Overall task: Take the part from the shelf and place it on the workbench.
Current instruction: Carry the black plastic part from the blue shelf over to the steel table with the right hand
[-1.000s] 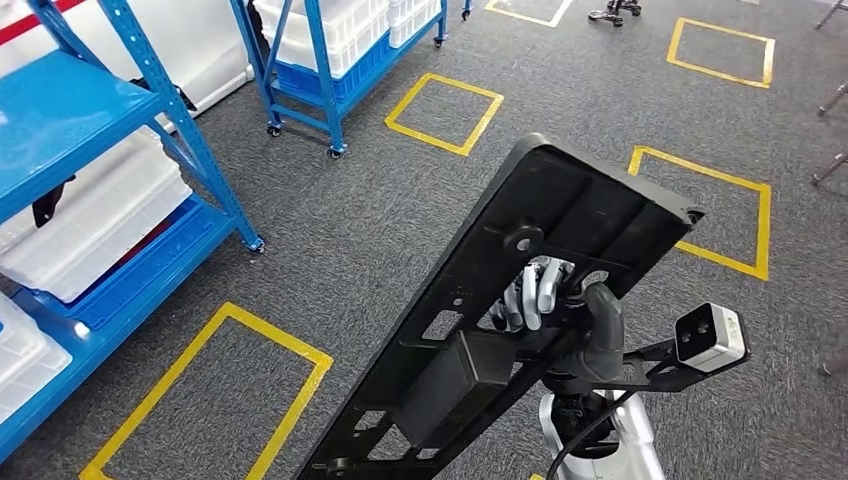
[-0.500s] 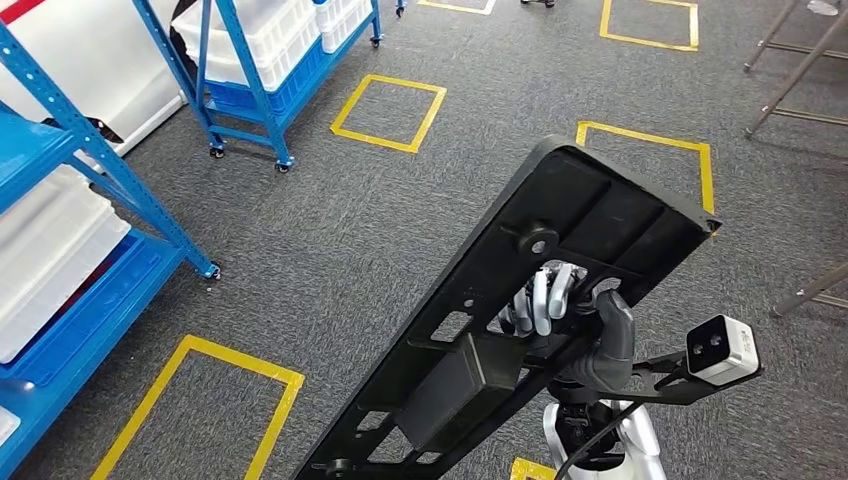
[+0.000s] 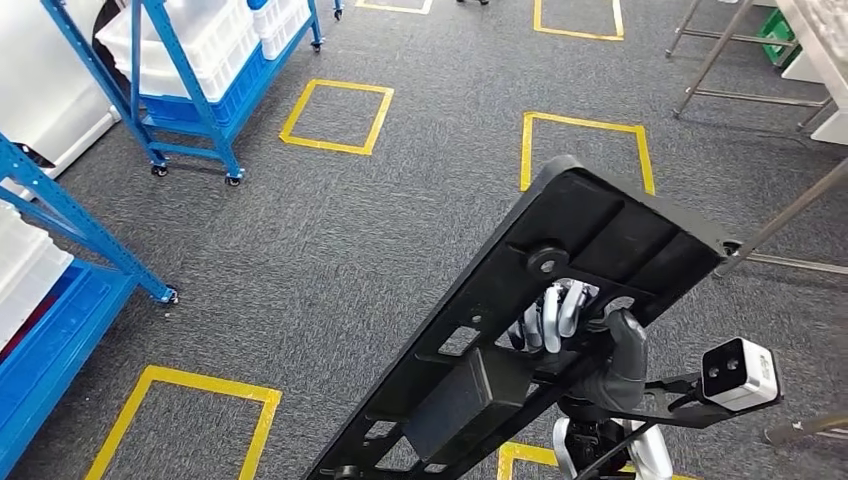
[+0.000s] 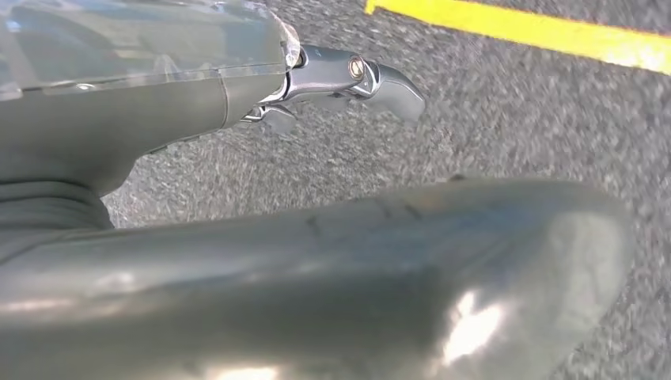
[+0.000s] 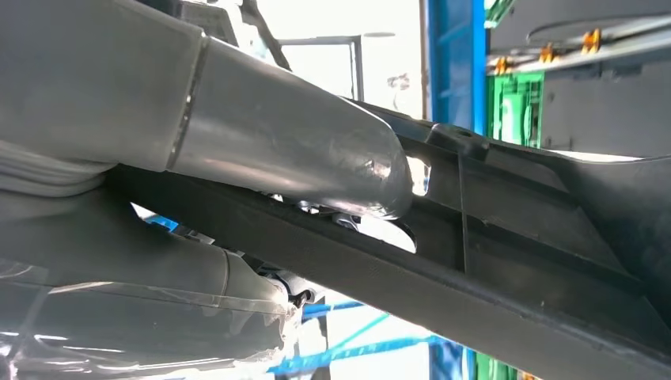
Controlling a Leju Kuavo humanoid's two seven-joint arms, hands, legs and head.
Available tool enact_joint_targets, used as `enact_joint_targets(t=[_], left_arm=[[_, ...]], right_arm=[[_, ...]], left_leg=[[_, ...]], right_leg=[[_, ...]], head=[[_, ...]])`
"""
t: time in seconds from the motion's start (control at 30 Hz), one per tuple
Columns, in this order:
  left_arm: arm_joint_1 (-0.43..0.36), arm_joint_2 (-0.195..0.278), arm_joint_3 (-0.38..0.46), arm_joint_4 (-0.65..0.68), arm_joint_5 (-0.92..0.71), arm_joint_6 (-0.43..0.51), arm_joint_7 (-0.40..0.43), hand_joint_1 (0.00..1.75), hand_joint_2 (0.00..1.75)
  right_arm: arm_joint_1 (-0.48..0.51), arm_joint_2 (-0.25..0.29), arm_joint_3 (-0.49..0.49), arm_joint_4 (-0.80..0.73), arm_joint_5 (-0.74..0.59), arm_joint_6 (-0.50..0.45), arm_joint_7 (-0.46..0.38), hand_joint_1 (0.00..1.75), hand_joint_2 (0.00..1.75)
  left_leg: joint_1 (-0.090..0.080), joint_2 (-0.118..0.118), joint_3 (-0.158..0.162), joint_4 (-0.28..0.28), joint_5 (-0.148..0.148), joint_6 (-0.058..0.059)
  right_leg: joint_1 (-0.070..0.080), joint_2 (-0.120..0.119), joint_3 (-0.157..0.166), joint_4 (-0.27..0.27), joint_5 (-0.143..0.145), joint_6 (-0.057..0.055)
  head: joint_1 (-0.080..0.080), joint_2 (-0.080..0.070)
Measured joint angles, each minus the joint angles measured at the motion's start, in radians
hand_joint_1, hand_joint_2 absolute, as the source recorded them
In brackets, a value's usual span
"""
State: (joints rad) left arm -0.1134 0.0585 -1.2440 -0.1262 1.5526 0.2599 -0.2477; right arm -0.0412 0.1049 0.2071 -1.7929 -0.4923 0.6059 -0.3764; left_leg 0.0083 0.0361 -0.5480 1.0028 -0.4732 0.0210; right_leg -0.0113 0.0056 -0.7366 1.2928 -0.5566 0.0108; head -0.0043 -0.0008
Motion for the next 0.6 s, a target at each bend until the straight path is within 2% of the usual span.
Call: enact_joint_targets(t=[0.03, 0.07, 0.13, 0.17, 0.23, 0.27, 0.33, 0.4, 0.43, 0.47, 0.5, 0.53, 0.57, 0.6], left_arm=[[-0.001, 0.0, -0.002, 0.0, -0.006, 0.001, 0.003, 0.0, 0.0], [-0.002, 0.001, -0.006, 0.001, -0.013, 0.003, 0.007, 0.0, 0.0], [-0.002, 0.003, -0.016, 0.001, -0.027, 0.006, 0.013, 0.0, 0.0], [-0.002, 0.005, -0.021, 0.001, -0.031, 0.006, 0.014, 0.0, 0.0], [-0.003, 0.008, -0.029, 0.001, -0.038, 0.007, 0.015, 0.0, 0.0], [-0.005, 0.01, -0.033, 0.002, -0.04, 0.007, 0.015, 0.0, 0.0], [-0.009, 0.013, -0.039, 0.002, -0.042, 0.011, 0.014, 0.0, 0.0], [-0.009, 0.017, -0.043, 0.002, -0.04, 0.018, 0.014, 0.0, 0.0], [-0.007, 0.019, -0.044, 0.002, -0.038, 0.023, 0.014, 0.0, 0.0], [-0.006, 0.021, -0.046, 0.003, -0.036, 0.028, 0.014, 0.0, 0.0], [-0.005, 0.024, -0.047, 0.003, -0.033, 0.032, 0.013, 0.0, 0.0], [-0.005, 0.026, -0.047, 0.003, -0.03, 0.037, 0.012, 0.0, 0.0], [-0.007, 0.029, -0.048, 0.003, -0.026, 0.04, 0.009, 0.0, 0.0], [-0.008, 0.032, -0.048, 0.003, -0.022, 0.043, 0.006, 0.0, 0.0]], right_arm=[[0.003, 0.0, -0.002, -0.002, 0.002, -0.005, 0.005, 1.75, 0.0], [0.007, 0.0, -0.003, -0.006, 0.005, -0.01, 0.01, 1.75, 0.0], [0.016, 0.0, -0.004, -0.018, 0.014, -0.022, 0.015, 1.75, 0.0], [0.021, 0.0, -0.004, -0.024, 0.018, -0.025, 0.016, 1.75, 0.0], [0.03, 0.001, -0.005, -0.033, 0.021, -0.029, 0.016, 1.75, 0.0], [0.034, 0.001, -0.006, -0.037, 0.022, -0.029, 0.016, 1.75, 0.0], [0.035, 0.003, -0.01, -0.044, 0.021, -0.027, 0.013, 1.75, 0.0], [0.031, 0.006, -0.015, -0.047, 0.018, -0.023, 0.01, 1.75, 0.0], [0.029, 0.006, -0.019, -0.047, 0.017, -0.019, 0.01, 1.75, 0.0], [0.028, 0.007, -0.023, -0.046, 0.016, -0.014, 0.01, 1.75, 0.0], [0.025, 0.007, -0.029, -0.044, 0.015, -0.007, 0.01, 1.75, 0.0], [0.022, 0.009, -0.035, -0.041, 0.014, 0.0, 0.01, 1.75, 0.0], [0.018, 0.011, -0.041, -0.039, 0.014, 0.007, 0.01, 1.75, 0.0], [0.014, 0.013, -0.046, -0.037, 0.014, 0.014, 0.009, 1.75, 0.0]], left_leg=[[-0.001, 0.009, 0.002, 0.0, -0.002, -0.001], [-0.001, 0.017, 0.004, 0.0, -0.004, -0.004], [-0.006, 0.032, 0.008, 0.002, -0.009, -0.012], [-0.008, 0.039, 0.009, 0.003, -0.011, -0.017], [-0.009, 0.056, 0.014, 0.001, -0.014, -0.027], [-0.007, 0.055, 0.015, 0.004, -0.02, -0.032], [-0.003, 0.024, -0.003, 0.056, -0.056, -0.041], [0.0, -0.017, -0.063, 0.182, -0.119, -0.047], [0.0, -0.024, -0.094, 0.245, -0.142, -0.049], [0.001, -0.027, -0.115, 0.283, -0.147, -0.05], [0.001, -0.029, -0.119, 0.283, -0.132, -0.051], [0.003, -0.031, -0.104, 0.245, -0.1, -0.051], [0.005, -0.041, -0.075, 0.179, -0.06, -0.05], [0.007, -0.059, -0.045, 0.112, -0.033, -0.049]], right_leg=[[0.0, -0.006, 0.028, -0.051, 0.031, -0.002], [0.001, -0.022, 0.067, -0.123, 0.061, -0.005], [0.011, -0.054, 0.127, -0.237, 0.094, -0.014], [0.016, -0.062, 0.138, -0.261, 0.096, -0.018], [0.019, -0.046, 0.137, -0.267, 0.096, -0.025], [0.016, -0.037, 0.139, -0.271, 0.098, -0.029], [0.01, -0.021, 0.144, -0.279, 0.103, -0.04], [0.009, -0.003, 0.145, -0.28, 0.105, -0.046], [0.009, 0.008, 0.144, -0.279, 0.106, -0.047], [0.009, 0.019, 0.144, -0.278, 0.106, -0.048], [0.009, 0.031, 0.143, -0.276, 0.105, -0.047], [0.009, 0.042, 0.143, -0.273, 0.105, -0.046], [0.008, 0.053, 0.143, -0.269, 0.103, -0.044], [0.009, 0.063, 0.141, -0.264, 0.102, -0.041]], head=[[0.0, 0.0], [0.0, 0.0], [0.0, 0.0], [0.0, 0.0], [-0.001, 0.0], [-0.001, 0.0], [-0.002, 0.0], [-0.003, 0.0], [-0.003, 0.0], [-0.003, 0.0], [-0.003, 0.0], [-0.003, 0.0], [-0.003, 0.0], [-0.003, 0.0]])
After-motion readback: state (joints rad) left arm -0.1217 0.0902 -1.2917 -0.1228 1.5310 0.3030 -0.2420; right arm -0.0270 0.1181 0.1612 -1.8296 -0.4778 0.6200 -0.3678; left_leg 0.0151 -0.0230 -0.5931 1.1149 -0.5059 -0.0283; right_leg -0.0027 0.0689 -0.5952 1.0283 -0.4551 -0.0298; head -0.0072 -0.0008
